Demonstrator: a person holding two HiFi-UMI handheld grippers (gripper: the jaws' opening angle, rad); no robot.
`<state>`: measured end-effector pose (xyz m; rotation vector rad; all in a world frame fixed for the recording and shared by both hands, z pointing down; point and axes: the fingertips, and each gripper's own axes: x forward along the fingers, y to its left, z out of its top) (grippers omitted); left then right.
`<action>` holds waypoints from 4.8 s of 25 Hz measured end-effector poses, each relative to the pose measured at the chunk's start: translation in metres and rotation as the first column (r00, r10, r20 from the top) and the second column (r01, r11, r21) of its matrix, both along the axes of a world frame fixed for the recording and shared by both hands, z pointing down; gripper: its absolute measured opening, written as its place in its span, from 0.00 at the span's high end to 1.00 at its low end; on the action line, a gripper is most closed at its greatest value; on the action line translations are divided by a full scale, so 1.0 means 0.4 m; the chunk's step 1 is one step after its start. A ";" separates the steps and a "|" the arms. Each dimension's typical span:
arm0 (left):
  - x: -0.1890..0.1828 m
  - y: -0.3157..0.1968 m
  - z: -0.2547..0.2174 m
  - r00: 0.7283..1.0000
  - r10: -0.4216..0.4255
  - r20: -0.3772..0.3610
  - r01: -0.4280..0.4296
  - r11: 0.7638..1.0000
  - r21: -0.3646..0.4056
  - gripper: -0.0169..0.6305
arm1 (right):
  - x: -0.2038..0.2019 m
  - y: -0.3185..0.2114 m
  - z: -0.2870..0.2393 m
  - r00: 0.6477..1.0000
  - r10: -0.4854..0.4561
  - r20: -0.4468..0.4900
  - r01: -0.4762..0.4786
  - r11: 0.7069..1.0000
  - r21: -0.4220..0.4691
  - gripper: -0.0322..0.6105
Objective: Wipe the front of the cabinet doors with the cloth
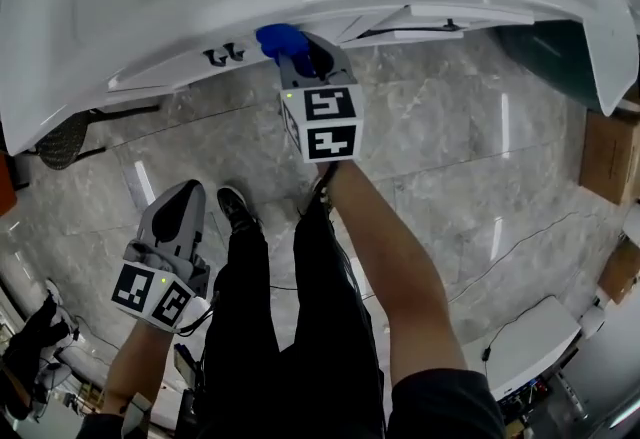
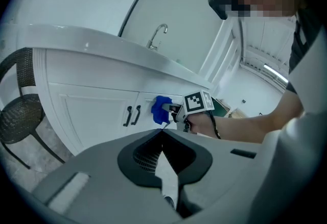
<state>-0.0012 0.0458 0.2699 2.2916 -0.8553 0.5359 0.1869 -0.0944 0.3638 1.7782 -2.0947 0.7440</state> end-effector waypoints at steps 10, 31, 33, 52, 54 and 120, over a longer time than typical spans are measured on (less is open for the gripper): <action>0.203 0.102 0.014 0.995 0.096 -0.033 -0.097 0.994 -0.042 0.97 | 0.350 0.071 0.001 0.968 0.249 0.023 -0.249 0.969 -0.001 0.84; -0.070 0.085 0.042 0.999 -0.006 -0.037 0.004 0.998 -0.061 0.97 | -0.121 0.051 0.095 0.989 0.091 0.114 -0.092 0.996 0.002 0.84; -0.114 0.066 0.054 0.998 -0.055 -0.030 0.053 0.997 -0.062 0.97 | -0.162 0.025 0.110 0.990 0.075 0.117 -0.076 0.997 0.001 0.84; 0.103 0.113 0.098 0.997 -0.036 -0.071 0.025 0.988 -0.153 0.97 | 0.157 0.018 0.125 0.979 0.186 0.081 -0.186 0.982 -0.004 0.84; 0.142 0.118 0.107 0.998 -0.014 -0.063 0.005 0.989 -0.148 0.97 | 0.251 0.036 0.139 0.966 0.250 0.071 -0.249 0.968 -0.016 0.84; 0.110 0.136 0.232 0.996 0.054 -0.064 -0.066 0.978 -0.199 0.97 | 0.235 0.152 0.394 0.948 0.313 0.057 -0.309 0.949 -0.065 0.84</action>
